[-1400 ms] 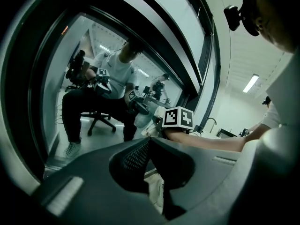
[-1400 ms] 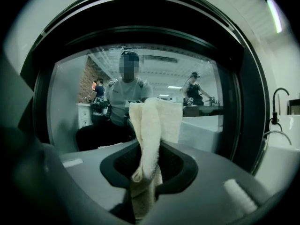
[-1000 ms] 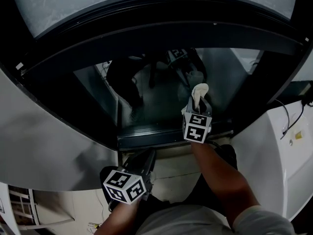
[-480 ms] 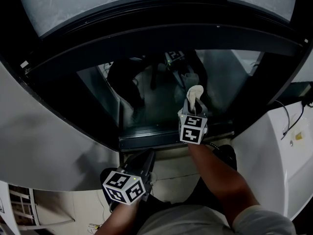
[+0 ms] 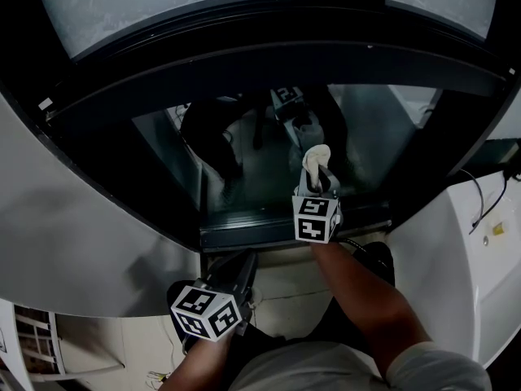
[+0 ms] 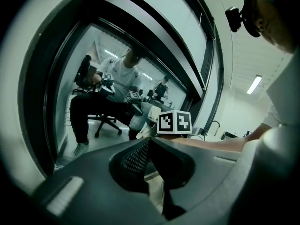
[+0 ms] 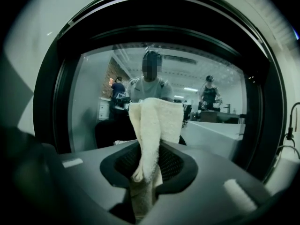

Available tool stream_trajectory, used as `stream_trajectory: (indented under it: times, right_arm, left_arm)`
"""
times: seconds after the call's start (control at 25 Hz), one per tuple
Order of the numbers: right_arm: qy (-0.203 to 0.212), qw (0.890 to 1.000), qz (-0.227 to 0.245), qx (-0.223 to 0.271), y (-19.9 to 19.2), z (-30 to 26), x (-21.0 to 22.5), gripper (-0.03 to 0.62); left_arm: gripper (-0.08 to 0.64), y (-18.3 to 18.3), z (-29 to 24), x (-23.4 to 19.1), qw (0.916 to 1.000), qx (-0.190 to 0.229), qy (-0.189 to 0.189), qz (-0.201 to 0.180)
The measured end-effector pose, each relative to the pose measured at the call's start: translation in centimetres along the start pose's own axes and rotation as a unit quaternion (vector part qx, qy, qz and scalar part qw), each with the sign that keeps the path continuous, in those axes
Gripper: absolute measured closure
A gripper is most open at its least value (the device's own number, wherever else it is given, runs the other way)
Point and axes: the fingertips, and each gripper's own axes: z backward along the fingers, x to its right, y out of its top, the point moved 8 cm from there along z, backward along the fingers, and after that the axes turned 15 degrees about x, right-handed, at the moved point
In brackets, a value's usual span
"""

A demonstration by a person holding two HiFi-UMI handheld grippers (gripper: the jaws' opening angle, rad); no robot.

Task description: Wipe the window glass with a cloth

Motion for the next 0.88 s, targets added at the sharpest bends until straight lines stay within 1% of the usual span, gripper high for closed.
stream_trajectory:
  times: [0.4,0.6,0.88]
  right_arm:
    - [0.043,0.999,-0.01,-0.002,0.1,0.0,0.7,0.508]
    - [0.045,0.999,-0.012,-0.001,0.1,0.0,0.8,0.508]
    - [0.048,0.999,-0.012,0.002,0.0,0.0,0.8,0.508]
  left_arm:
    - [0.543,-0.2,-0.6,0.4,1.0,-0.002,-0.007,0.002]
    - [0.543,-0.4,-1.1,0.8,0.9999,-0.007,-0.013,0.001]
    - [0.543,-0.4,-1.4,0.7,0.9999,-0.012,-0.011,-0.001]
